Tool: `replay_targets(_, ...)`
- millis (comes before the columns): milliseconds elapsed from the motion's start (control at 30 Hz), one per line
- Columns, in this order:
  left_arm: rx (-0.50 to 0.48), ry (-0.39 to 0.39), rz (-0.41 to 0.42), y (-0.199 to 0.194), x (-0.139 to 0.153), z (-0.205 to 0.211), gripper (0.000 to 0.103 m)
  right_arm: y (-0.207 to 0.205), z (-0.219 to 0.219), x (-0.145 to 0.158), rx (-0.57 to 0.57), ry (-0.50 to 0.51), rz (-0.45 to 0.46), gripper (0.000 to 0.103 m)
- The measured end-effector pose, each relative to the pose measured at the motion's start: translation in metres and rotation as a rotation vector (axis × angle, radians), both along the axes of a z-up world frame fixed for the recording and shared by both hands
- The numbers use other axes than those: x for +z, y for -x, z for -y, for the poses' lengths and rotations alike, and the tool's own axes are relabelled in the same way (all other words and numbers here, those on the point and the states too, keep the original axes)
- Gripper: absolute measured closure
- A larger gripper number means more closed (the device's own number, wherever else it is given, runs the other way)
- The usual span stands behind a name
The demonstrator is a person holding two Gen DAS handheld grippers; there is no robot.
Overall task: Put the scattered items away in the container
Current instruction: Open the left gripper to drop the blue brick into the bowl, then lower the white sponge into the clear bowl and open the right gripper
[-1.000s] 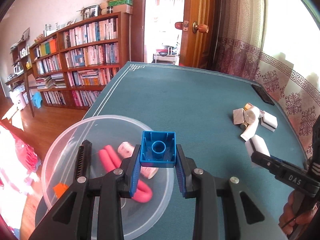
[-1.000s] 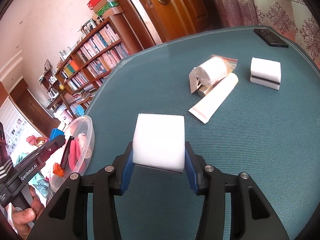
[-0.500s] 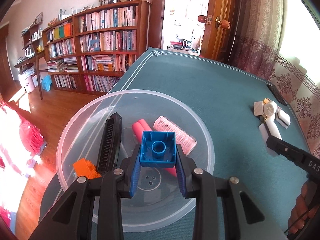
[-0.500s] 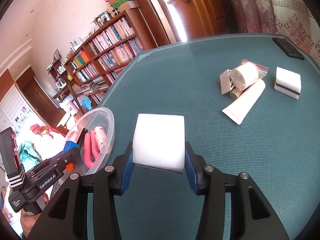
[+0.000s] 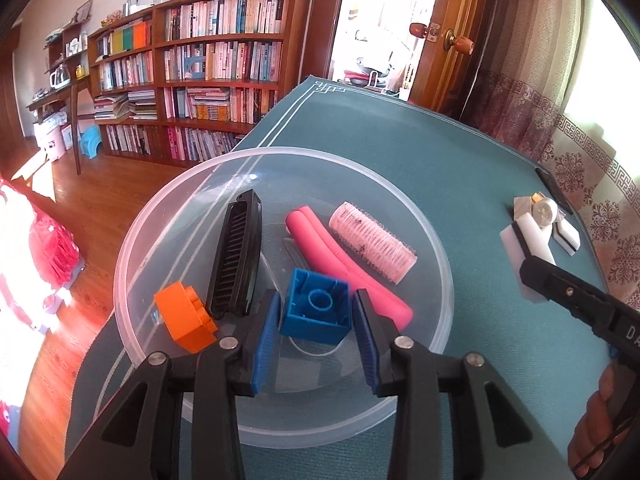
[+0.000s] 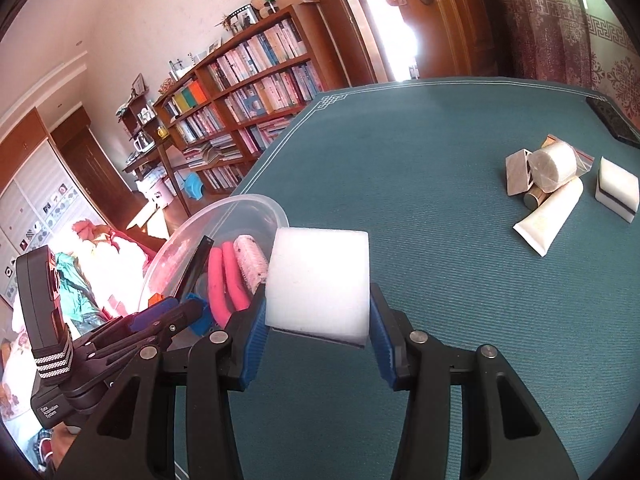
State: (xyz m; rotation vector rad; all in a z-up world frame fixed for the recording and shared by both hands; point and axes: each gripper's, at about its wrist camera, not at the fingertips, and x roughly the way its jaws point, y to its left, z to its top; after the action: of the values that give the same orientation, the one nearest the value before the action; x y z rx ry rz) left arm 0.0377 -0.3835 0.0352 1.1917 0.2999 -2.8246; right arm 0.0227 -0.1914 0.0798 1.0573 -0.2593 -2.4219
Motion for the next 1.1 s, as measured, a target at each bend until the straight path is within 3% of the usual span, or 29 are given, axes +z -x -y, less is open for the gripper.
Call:
replay_targets(67,0.006,-0.001,-0.007,-0.002,0.0,0.003,0.043,-0.003,0.004,0.0,0.013,-0.006,-0.007,0.054)
replay_targets(467,0.036,0.014,-0.032,-0.009,0.004,0.015,0.031,-0.005,0.031,0.008,0.084,-0.016,-0.036,0.054)
replay_targets(1100,0.162,0.03,-0.078,-0.015,0.012,0.048,0.028,-0.014,0.078,0.014,0.219,-0.061,-0.095,0.053)
